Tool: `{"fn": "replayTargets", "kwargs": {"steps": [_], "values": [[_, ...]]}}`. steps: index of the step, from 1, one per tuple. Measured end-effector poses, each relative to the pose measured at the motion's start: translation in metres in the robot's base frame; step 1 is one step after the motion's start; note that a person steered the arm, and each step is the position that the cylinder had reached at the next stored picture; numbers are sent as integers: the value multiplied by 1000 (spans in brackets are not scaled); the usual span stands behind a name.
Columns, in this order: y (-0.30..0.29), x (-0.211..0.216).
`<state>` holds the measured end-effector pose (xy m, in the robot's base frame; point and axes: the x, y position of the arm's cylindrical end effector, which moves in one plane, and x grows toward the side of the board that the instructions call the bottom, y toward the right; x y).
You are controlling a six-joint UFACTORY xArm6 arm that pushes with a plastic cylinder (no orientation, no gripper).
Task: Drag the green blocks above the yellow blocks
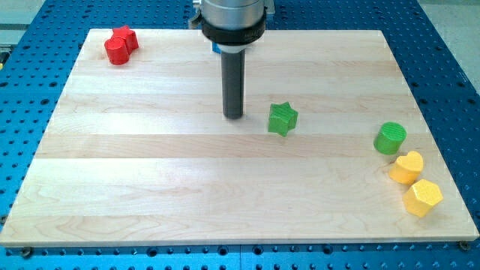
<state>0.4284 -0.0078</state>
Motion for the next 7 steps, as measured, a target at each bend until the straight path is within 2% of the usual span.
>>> {"fn": "replayTargets", "kwargs": {"steps": [2, 5, 6, 7], "values": [[142, 13], [224, 16], [199, 13], [71, -5]]}}
